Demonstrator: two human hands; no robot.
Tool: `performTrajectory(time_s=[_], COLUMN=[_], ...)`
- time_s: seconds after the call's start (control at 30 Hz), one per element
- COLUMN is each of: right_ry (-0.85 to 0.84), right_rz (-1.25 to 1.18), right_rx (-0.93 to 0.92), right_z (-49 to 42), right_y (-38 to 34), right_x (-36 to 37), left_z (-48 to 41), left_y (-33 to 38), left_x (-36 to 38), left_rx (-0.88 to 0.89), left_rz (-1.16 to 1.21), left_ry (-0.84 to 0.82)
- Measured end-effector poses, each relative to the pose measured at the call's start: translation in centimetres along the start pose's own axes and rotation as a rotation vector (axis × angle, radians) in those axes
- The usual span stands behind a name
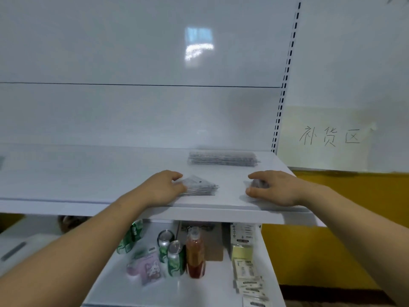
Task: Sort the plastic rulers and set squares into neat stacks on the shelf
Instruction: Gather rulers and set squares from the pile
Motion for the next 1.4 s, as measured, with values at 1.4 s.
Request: performTrajectory(time_s=[1.4], right_ry=[-0.127], right_rz=[0.161], right_rx=[-0.526], right_z=[-21.7], right_y=[-65.7], right_x=[15.0], left_z=[15.9], left_y=[-50.6], left_x=[-28.1], left_rx=[-0.546], left_rz=[-0.256], left_ry=[0.143])
Point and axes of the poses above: each hand's wrist, its own z-axis away from the middle knuckle, its own x-axis out of the palm, y = z × x, the point moved 4 cm from there along -z, towards the middle knuckle, and after that the axes turned 7 degrees about x, right-handed, at the moved point
